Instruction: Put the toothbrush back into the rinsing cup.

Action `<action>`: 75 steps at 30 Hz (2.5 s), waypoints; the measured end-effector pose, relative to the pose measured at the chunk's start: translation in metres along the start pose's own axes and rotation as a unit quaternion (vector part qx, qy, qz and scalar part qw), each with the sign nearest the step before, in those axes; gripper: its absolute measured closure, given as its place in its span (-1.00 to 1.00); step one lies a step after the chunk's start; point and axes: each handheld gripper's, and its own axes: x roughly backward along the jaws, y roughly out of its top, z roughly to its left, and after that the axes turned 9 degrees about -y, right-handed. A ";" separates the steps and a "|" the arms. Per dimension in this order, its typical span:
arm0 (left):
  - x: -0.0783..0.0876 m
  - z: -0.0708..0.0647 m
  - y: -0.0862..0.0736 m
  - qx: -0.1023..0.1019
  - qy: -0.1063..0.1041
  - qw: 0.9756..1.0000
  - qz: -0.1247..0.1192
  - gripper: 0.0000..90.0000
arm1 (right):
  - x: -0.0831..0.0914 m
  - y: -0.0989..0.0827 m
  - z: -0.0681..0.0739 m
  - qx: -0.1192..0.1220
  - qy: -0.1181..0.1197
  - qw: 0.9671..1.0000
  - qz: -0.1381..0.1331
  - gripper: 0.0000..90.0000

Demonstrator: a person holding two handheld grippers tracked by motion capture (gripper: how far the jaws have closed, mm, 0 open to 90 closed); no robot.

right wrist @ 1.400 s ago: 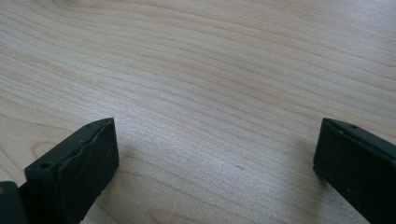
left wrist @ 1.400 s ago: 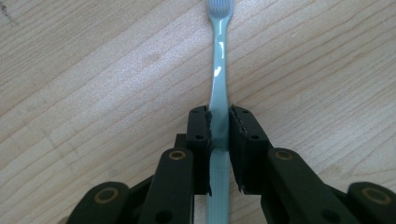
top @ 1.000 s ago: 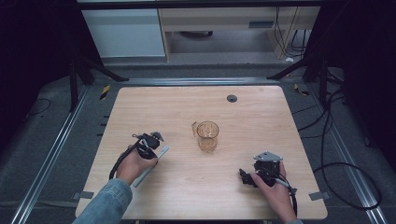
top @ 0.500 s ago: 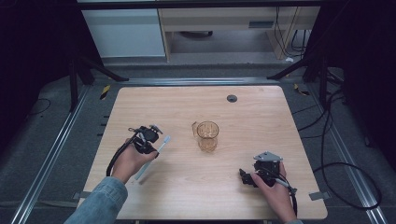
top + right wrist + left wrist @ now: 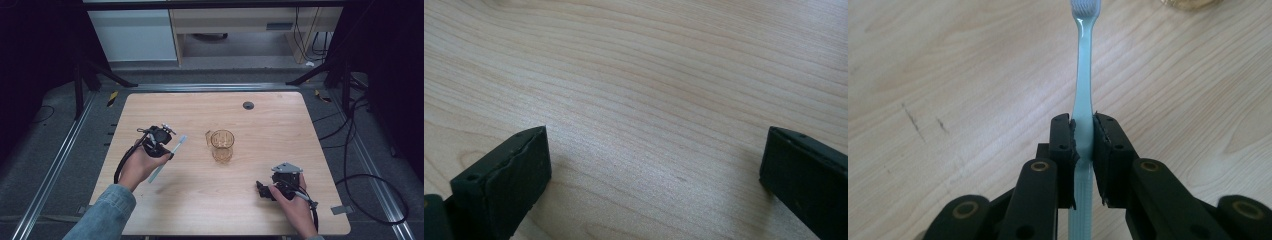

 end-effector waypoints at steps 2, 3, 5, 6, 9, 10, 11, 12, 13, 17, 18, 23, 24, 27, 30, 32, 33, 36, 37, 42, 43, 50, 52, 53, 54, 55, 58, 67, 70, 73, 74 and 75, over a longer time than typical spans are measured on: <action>0.003 -0.001 0.003 -0.003 -0.002 1.000 -0.012 0.75 | 0.000 0.000 0.000 0.000 0.000 1.000 0.000 -0.99; 0.006 -0.002 0.006 -0.008 -0.003 1.000 -0.021 0.75 | 0.000 0.000 0.000 0.000 0.000 1.000 0.000 -0.99; 0.009 -0.002 0.008 -0.011 -0.004 0.999 -0.030 0.75 | 0.000 0.000 0.000 0.000 0.000 1.000 0.000 -0.99; 0.011 -0.003 0.009 -0.013 -0.005 0.999 -0.037 0.75 | 0.000 0.000 0.000 0.000 0.000 1.000 0.000 -0.99; 0.016 -0.002 0.014 -0.017 -0.005 0.998 -0.060 0.75 | 0.000 0.000 0.000 -0.001 0.001 1.000 0.000 -0.99; 0.018 -0.001 0.016 -0.017 -0.006 0.998 -0.066 0.75 | 0.000 0.000 0.000 -0.001 0.001 1.000 0.000 -0.99; 0.020 0.000 0.017 -0.018 -0.007 0.997 -0.071 0.75 | 0.000 0.000 0.000 0.000 0.000 1.000 0.000 -0.99; 0.022 0.001 0.018 -0.017 -0.008 0.997 -0.079 0.75 | 0.000 0.000 0.000 0.000 0.000 1.000 0.000 -0.99; 0.024 0.002 0.020 -0.017 -0.010 0.996 -0.085 0.75 | 0.000 0.000 0.000 0.000 0.000 1.000 0.000 -0.99; 0.030 0.004 0.026 -0.019 -0.011 0.994 -0.108 0.75 | 0.000 0.000 0.000 0.000 0.000 1.000 0.000 -0.99; 0.032 0.004 0.027 -0.021 -0.011 0.994 -0.111 0.75 | 0.000 0.000 0.000 0.000 0.000 1.000 0.000 -0.99; 0.040 0.006 0.033 -0.020 -0.019 0.989 -0.148 0.75 | 0.000 0.000 0.000 0.000 0.000 1.000 0.000 -0.99; 0.041 0.006 0.034 -0.020 -0.021 0.988 -0.154 0.75 | 0.000 0.000 0.000 -0.001 0.001 1.000 0.000 -0.99; 0.043 0.008 0.035 -0.023 -0.025 0.984 -0.175 0.75 | 0.000 0.000 0.000 0.000 0.001 1.000 0.000 -0.99; 0.043 0.007 0.036 -0.023 -0.029 0.978 -0.204 0.75 | 0.000 0.000 0.000 0.000 0.001 1.000 0.000 -0.99; 0.044 0.006 0.037 -0.026 -0.031 0.974 -0.223 0.75 | 0.000 0.000 0.000 0.000 0.001 1.000 0.000 -0.99; 0.044 0.005 0.038 -0.028 -0.031 0.972 -0.230 0.75 | 0.000 0.000 0.000 0.000 0.001 1.000 0.000 -0.99; 0.042 0.003 0.041 -0.035 -0.034 0.968 -0.247 0.75 | 0.000 0.000 0.000 0.000 0.001 1.000 0.000 -0.99; 0.042 0.002 0.042 -0.040 -0.034 0.967 -0.249 0.75 | 0.000 0.000 0.000 0.000 0.001 1.000 0.000 -0.99; 0.041 -0.001 0.045 -0.046 -0.036 0.960 -0.274 0.75 | 0.000 0.000 0.000 0.000 0.001 1.000 0.001 -0.99; 0.041 -0.002 0.045 -0.047 -0.036 0.959 -0.276 0.75 | 0.000 0.000 0.000 0.000 0.001 1.000 0.001 -0.99; 0.040 -0.006 0.047 -0.057 -0.034 0.953 -0.294 0.75 | 0.000 0.000 0.000 0.000 0.001 1.000 0.001 -0.99; 0.040 -0.007 0.047 -0.060 -0.034 0.952 -0.300 0.75 | 0.000 0.000 0.000 0.000 0.001 1.000 0.001 -0.99; 0.039 -0.007 0.047 -0.060 -0.036 0.950 -0.305 0.75 | 0.000 0.000 0.000 0.000 0.001 1.000 0.001 -0.99; 0.038 -0.008 0.047 -0.063 -0.035 0.948 -0.309 0.75 | 0.000 0.000 0.000 0.000 0.001 1.000 0.001 -0.99; 0.037 -0.008 0.047 -0.065 -0.036 0.947 -0.312 0.75 | 0.000 0.000 0.000 0.000 0.001 1.000 0.001 -0.99; 0.035 -0.010 0.047 -0.069 -0.038 0.943 -0.324 0.75 | 0.000 0.000 0.000 0.000 0.001 1.000 0.001 -0.99; 0.034 -0.015 0.048 -0.084 -0.044 0.923 -0.373 0.75 | 0.000 0.000 0.000 0.000 0.001 1.000 0.000 -0.99; 0.033 -0.015 0.048 -0.086 -0.046 0.919 -0.382 0.75 | 0.000 0.000 0.000 0.000 0.001 1.000 0.000 -0.99; 0.031 -0.016 0.048 -0.085 -0.051 0.914 -0.393 0.75 | 0.000 0.000 0.000 0.000 0.001 1.000 0.000 -0.99; 0.031 -0.016 0.048 -0.087 -0.053 0.913 -0.396 0.75 | 0.000 0.000 0.000 0.000 0.001 1.000 0.000 -0.99; 0.031 -0.017 0.048 -0.090 -0.053 0.911 -0.399 0.75 | 0.000 0.000 0.000 0.001 0.001 1.000 0.000 -0.99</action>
